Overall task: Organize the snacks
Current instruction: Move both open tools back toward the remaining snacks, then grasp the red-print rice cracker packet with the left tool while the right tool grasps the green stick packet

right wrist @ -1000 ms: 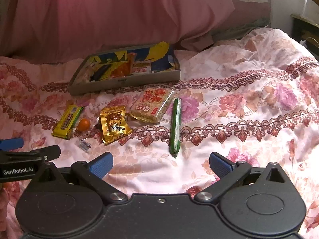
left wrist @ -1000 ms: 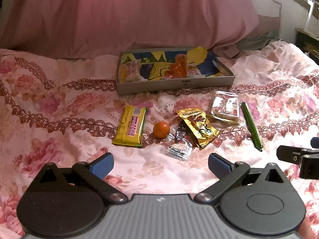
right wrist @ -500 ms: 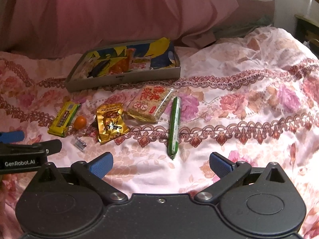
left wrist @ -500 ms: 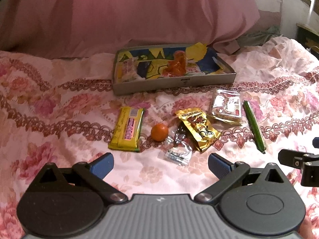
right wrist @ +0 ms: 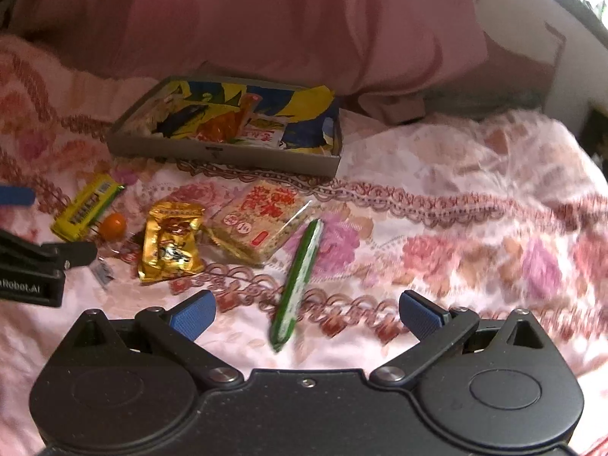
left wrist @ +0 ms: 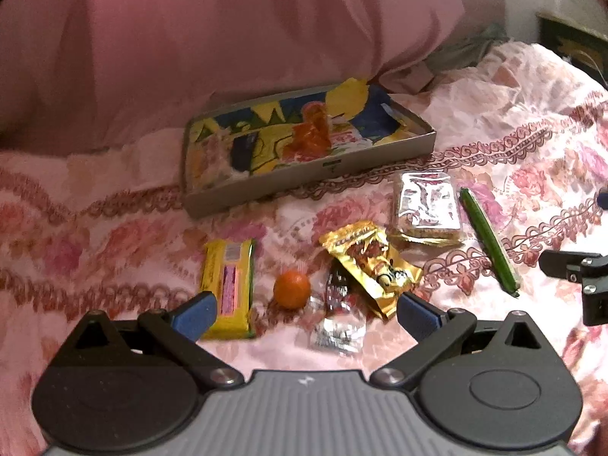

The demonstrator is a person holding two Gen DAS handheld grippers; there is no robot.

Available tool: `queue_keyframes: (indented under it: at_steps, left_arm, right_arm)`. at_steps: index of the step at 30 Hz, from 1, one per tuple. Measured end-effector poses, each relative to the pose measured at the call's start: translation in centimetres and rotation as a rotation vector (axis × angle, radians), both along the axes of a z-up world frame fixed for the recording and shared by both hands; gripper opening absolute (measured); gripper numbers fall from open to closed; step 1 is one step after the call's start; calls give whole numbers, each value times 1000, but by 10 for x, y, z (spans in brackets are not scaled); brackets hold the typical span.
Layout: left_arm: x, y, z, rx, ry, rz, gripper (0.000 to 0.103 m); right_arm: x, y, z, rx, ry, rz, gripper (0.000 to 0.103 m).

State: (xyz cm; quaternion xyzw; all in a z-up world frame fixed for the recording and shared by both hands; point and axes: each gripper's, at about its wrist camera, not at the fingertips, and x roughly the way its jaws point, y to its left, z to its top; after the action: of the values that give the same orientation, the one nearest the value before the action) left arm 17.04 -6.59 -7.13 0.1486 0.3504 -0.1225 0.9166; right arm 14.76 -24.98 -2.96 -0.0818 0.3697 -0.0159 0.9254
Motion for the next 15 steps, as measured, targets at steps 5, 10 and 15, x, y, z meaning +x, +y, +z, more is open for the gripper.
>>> queue_keyframes:
  at_steps: [5,10,15]
  left_arm:
    - [12,-11,-8,52,-26,-40,103]
    - [19,-16,-16,72,-21,-55,103]
    - [22,-15,-17,69,-17,-59,103]
  right_arm:
    - [11,-5,-1,-47,-22,42,102]
    - [17,-11,0,-43,-69,39,102]
    - [25,-16,-2,-11,-65,24,102]
